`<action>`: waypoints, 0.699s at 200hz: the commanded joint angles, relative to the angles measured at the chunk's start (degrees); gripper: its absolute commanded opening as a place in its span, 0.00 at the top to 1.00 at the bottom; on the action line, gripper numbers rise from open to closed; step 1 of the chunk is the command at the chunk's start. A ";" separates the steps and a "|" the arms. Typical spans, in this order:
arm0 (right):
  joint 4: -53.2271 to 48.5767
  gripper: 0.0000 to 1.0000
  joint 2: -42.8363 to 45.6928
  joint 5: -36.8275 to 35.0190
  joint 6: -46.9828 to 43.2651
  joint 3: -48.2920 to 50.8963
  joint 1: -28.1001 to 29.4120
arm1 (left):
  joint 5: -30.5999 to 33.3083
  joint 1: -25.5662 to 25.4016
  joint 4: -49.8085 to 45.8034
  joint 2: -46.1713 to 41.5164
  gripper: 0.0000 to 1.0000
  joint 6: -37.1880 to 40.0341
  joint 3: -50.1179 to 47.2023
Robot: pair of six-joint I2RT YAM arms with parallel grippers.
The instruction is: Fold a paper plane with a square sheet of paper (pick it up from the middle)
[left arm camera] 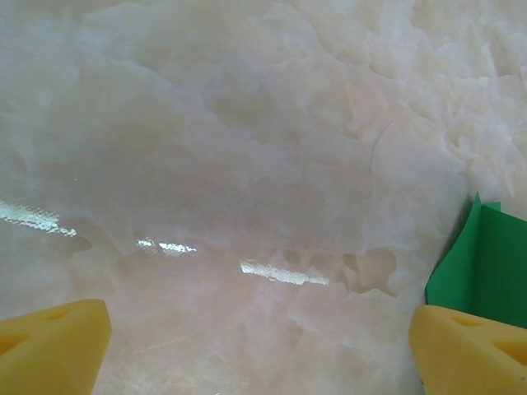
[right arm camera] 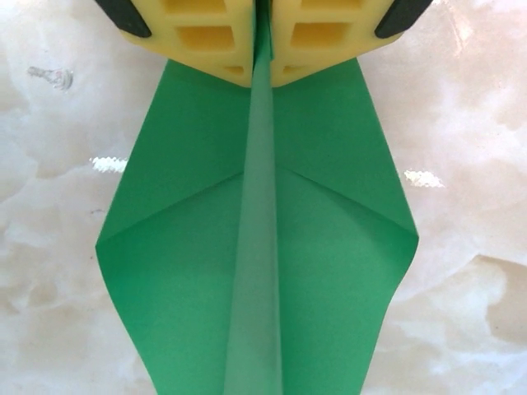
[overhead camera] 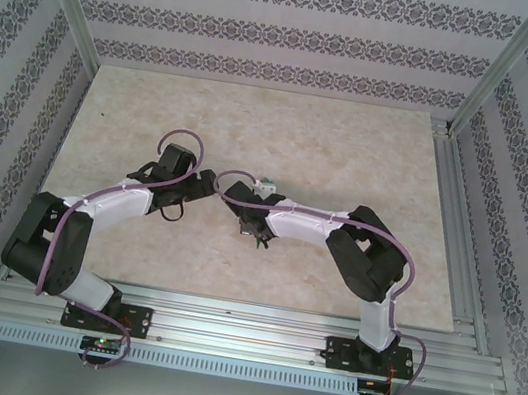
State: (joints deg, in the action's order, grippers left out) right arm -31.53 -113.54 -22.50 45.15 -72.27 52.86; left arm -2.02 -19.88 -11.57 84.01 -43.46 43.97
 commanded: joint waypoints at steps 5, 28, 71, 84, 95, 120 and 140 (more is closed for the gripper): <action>0.65 0.93 4.56 -1.58 -3.14 -1.06 -1.89 | 0.90 0.85 -1.82 -0.67 0.06 1.90 1.10; 1.68 0.94 5.05 -0.91 -6.80 -2.87 -4.66 | 1.87 0.89 -2.84 -1.77 0.02 2.83 1.12; 5.00 0.94 0.73 -0.36 -13.16 -6.56 -9.56 | 4.89 1.02 -6.06 -3.84 0.00 4.64 1.41; 6.03 0.93 -0.90 0.13 -14.73 -8.02 -10.91 | 5.23 1.07 -6.43 -4.35 0.00 4.70 1.30; 6.37 0.93 -2.44 1.20 -15.74 -9.50 -12.00 | 5.15 1.07 -6.53 -4.38 0.00 4.69 1.34; 6.92 0.92 -5.66 3.19 -17.62 -12.29 -13.52 | 4.84 1.11 -6.71 -4.27 0.00 4.37 1.51; 6.74 0.90 -7.87 4.67 -17.90 -13.79 -14.37 | 4.57 1.15 -6.67 -4.11 0.00 4.15 1.49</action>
State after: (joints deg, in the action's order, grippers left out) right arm -25.65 -118.83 -20.29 29.76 -83.61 39.20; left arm 1.89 -19.51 -16.67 80.88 -40.32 44.07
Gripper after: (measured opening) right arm 0.092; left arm 0.997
